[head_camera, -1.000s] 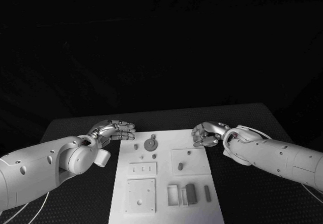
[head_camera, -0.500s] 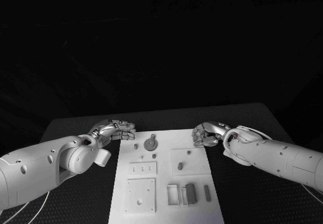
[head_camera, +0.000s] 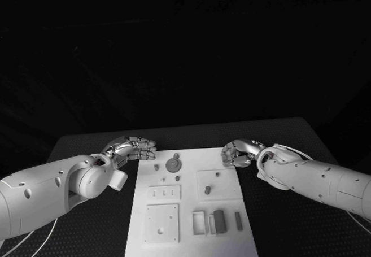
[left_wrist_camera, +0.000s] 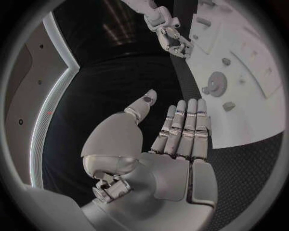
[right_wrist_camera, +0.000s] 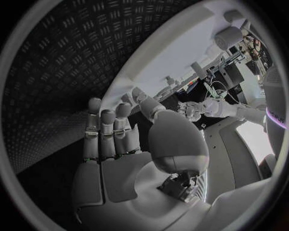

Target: Assemble the parts on the task board

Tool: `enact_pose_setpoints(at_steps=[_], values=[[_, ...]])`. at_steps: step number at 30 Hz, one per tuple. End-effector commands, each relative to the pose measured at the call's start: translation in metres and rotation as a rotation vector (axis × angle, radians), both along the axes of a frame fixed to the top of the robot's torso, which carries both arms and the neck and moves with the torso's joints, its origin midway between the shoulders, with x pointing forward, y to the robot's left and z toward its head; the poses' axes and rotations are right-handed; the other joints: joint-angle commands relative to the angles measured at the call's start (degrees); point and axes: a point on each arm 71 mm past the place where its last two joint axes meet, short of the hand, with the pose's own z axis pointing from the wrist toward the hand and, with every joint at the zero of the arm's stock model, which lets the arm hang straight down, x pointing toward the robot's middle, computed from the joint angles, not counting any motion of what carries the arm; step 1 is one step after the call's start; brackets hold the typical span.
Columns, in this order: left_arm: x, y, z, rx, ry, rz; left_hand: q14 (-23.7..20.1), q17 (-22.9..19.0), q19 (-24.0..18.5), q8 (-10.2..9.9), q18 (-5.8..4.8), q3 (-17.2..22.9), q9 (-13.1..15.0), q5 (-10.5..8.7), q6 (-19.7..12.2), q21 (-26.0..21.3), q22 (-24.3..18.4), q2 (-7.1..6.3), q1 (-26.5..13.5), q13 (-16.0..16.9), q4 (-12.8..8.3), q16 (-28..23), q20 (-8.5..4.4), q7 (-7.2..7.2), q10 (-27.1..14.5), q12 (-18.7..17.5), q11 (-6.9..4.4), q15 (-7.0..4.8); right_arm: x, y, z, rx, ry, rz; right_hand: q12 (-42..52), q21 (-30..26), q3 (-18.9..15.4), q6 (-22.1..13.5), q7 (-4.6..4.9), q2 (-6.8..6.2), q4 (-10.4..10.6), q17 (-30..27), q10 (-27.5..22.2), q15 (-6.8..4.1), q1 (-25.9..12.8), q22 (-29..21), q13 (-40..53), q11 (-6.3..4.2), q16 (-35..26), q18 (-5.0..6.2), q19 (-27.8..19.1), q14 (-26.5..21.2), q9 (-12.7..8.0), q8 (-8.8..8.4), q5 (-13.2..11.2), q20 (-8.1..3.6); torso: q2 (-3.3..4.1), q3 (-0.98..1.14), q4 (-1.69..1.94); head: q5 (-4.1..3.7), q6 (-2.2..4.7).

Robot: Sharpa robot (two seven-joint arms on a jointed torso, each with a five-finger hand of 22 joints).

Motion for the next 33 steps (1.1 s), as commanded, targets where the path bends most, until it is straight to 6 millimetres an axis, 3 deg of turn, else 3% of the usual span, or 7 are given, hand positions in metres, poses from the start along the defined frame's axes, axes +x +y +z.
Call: enact_pose_setpoints(at_steps=[1, 9, 17, 33], values=[[-0.0006, -0.0024, 0.0013, -0.009, -0.005, -0.02, -0.08, 0.09, -0.36, -0.15, 0.29, -0.33, -0.07, 0.11, -0.18, -0.26, 0.1, 0.16, -0.54, -0.04, 0.01, -0.29, 0.17, 2.2, 0.22, -0.16, 0.07, 0.37, 0.0001, 0.0008, -0.0002, 0.0, -0.003, -0.002, 0.4, 0.22, 0.32, 3.39, 1.42, 0.62, 0.05, -0.03, -0.27, -0.59, 0.07, 0.1, 0.08, -0.23, 0.24, 0.34, 0.59, 0.02, 0.09, 0.27, -0.07, -0.01, 0.02, -0.03, -0.03, -0.07, -0.01], [-0.0007, -0.0022, 0.0014, -0.009, -0.005, -0.02, -0.09, 0.1, -0.36, -0.15, 0.29, -0.33, -0.08, 0.1, -0.17, -0.26, 0.11, 0.16, -0.56, -0.04, 0.02, -0.3, 0.17, 2.19, 0.23, -0.17, 0.07, 0.37, 0.0008, 0.0013, -0.0002, 0.001, -0.009, -0.011, 0.58, 0.34, 0.25, 3.71, 1.28, 1.18, 0.15, -0.03, 0.01, -0.75, -0.15, 0.19, 0.1, -0.37, 0.44, 0.34, 0.87, 0.25, 0.16, 0.33, -0.07, -0.1, 0.06, -0.06, -0.06, -0.16, -0.1], [-0.0007, -0.0027, 0.0013, -0.009, -0.003, -0.021, -0.09, 0.11, -0.37, -0.15, 0.29, -0.34, -0.08, 0.1, -0.18, -0.27, 0.12, 0.15, -0.57, -0.04, 0.02, -0.32, 0.18, 2.2, 0.25, -0.17, 0.06, 0.37, 0.0014, 0.0001, -0.0001, -0.001, -0.014, -0.02, 0.67, 0.35, 0.47, 4.51, 0.96, 3.26, -0.06, -0.11, 0.23, -1.0, -0.07, 0.29, 0.04, -0.67, 0.59, 0.34, 1.02, 0.41, 0.36, 0.58, -0.06, -0.27, 0.02, -0.03, 0.0, -0.03, -0.34], [-0.0008, -0.0022, 0.0011, -0.006, -0.002, -0.018, -0.08, 0.16, -0.37, -0.13, 0.29, -0.34, -0.08, 0.1, -0.15, -0.28, 0.15, 0.21, -0.59, -0.05, 0.04, -0.35, 0.18, 2.2, 0.27, -0.22, 0.06, 0.38, 0.0013, 0.0023, 0.0019, 0.008, -0.04, -0.022, 1.1, 0.76, -0.24, 6.85, 0.07, 3.49, -0.04, -0.11, 1.17, -1.72, 0.08, 0.61, 0.07, -1.52, 1.21, 0.34, 1.82, 1.19, 1.11, 1.56, -0.07, -0.61, 0.06, 0.07, -0.08, -0.01, -0.43]])
